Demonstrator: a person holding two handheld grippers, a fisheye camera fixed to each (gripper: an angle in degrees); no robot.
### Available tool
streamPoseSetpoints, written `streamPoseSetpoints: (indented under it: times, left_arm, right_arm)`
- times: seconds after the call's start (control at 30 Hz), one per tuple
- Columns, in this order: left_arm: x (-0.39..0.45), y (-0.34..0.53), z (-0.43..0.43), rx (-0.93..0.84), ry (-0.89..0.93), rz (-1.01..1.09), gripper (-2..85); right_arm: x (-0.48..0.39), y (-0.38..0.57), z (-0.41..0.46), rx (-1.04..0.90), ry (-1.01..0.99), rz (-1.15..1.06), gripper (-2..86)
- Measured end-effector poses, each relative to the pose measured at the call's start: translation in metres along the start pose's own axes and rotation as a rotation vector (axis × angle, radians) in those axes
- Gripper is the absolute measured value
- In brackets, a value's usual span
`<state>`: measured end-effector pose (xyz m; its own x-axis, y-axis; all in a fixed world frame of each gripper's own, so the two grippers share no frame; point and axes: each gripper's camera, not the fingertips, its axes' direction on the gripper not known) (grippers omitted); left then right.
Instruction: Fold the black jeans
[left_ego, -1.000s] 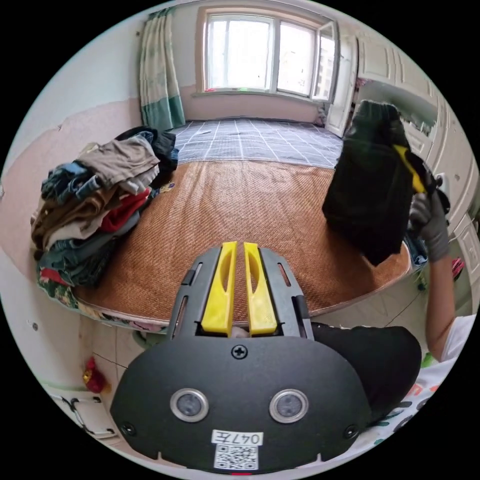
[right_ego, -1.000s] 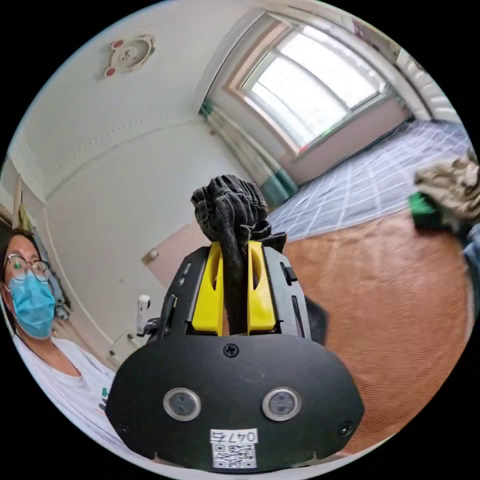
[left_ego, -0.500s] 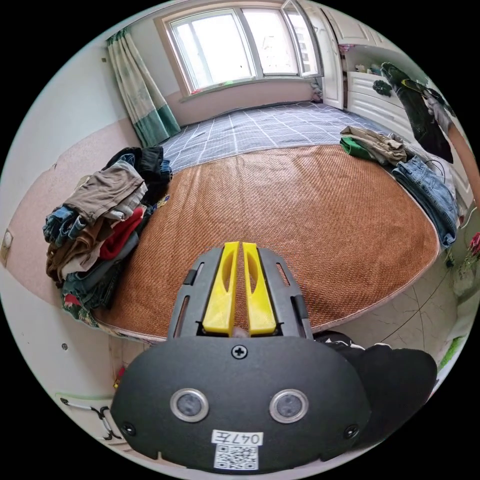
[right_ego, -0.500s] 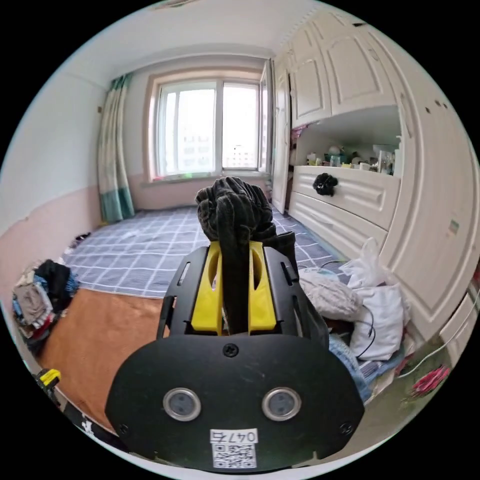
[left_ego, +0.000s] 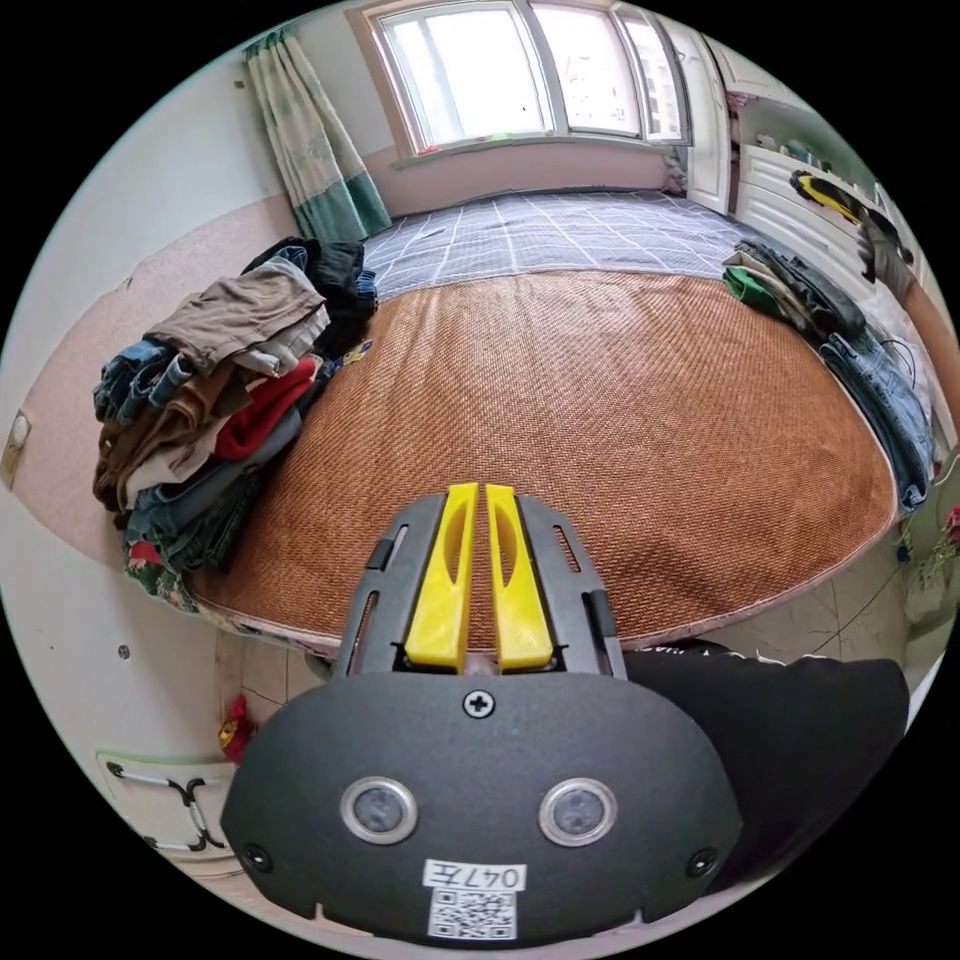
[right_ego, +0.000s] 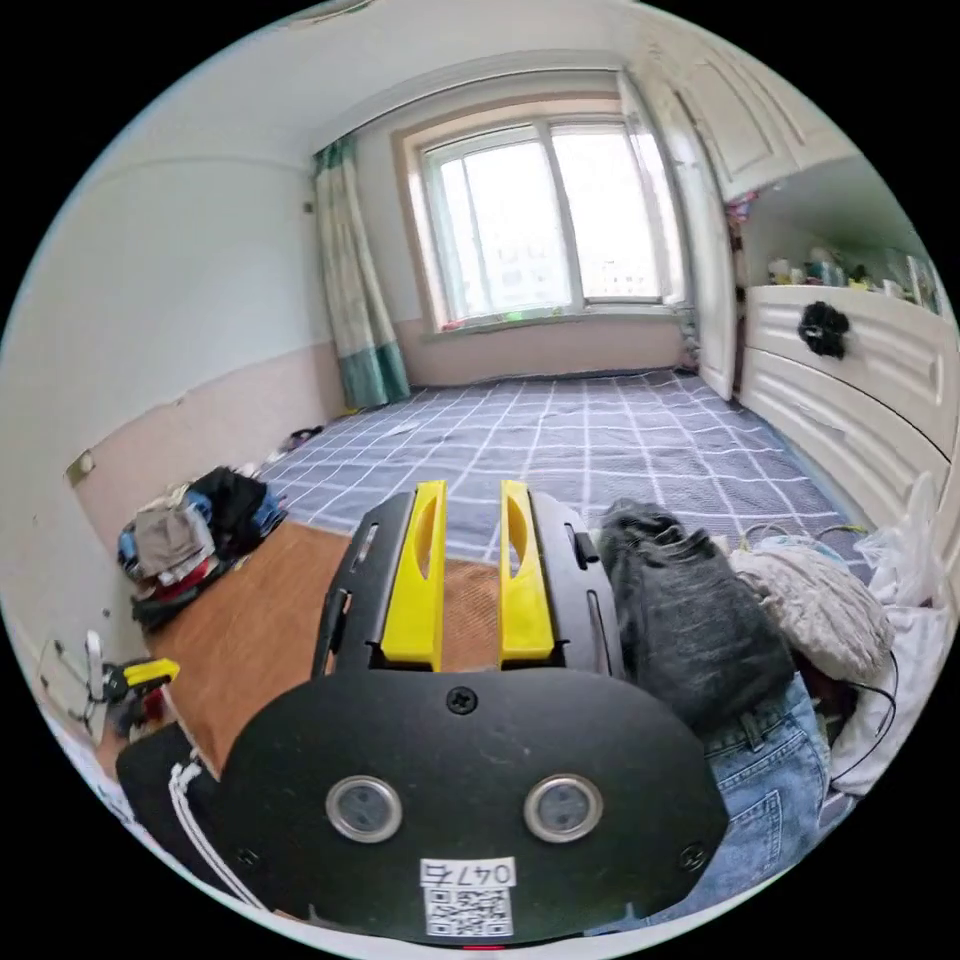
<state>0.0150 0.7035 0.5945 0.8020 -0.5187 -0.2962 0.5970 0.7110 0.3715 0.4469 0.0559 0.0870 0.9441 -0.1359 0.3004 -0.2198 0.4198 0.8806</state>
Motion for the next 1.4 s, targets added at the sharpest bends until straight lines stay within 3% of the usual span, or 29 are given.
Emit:
streamPoseSetpoints:
  times: [0.2, 0.33, 0.43, 0.5, 0.63, 0.77, 0.9, 1.07, 1.2, 1.4]
  left_arm:
    - [-0.014, 0.081, 0.083, 0.027, 0.044, -0.015, 0.9]
    - [-0.053, 0.131, 0.123, 0.066, 0.027, -0.040, 2.7]
    - [-0.120, 0.158, 0.130, 0.137, -0.041, -0.041, 5.0]
    - [-0.208, 0.161, 0.122, 0.209, -0.117, -0.082, 6.7]
    - [-0.368, 0.137, 0.145, 0.270, -0.073, -0.200, 7.4]
    - [-0.536, 0.079, 0.284, 0.048, -0.081, -0.305, 11.1]
    - [-0.652, 0.092, 0.440, -0.056, -0.132, -0.544, 12.8]
    - [-0.727, 0.157, 0.600, -0.125, -0.245, -0.733, 15.2]
    - [-0.776, 0.207, 0.698, -0.065, -0.175, -0.817, 15.4]
    - [-0.816, 0.269, 0.830, -0.188, -0.157, -0.856, 10.3]
  right_arm:
    - [-0.166, 0.105, 0.103, -0.242, -0.330, -0.221, -0.1]
    - [-0.249, 0.173, 0.189, -0.287, -0.591, -0.157, -0.5]
    - [-0.307, 0.218, 0.265, -0.405, -0.749, -0.100, -0.6]
    - [-0.340, 0.248, 0.319, -0.520, -0.828, -0.040, -0.8]
    - [-0.374, 0.260, 0.362, -0.659, -0.808, -0.030, -0.8]
    - [-0.392, 0.271, 0.388, -0.667, -0.842, 0.012, -0.6]
    - [-0.414, 0.279, 0.404, -0.663, -0.849, 0.016, -0.6]
    - [-0.438, 0.290, 0.417, -0.659, -0.862, 0.025, -0.6]
    - [-0.457, 0.297, 0.429, -0.667, -0.890, 0.042, -0.6]
    - [-0.485, 0.307, 0.435, -0.667, -0.899, 0.044, -0.6]
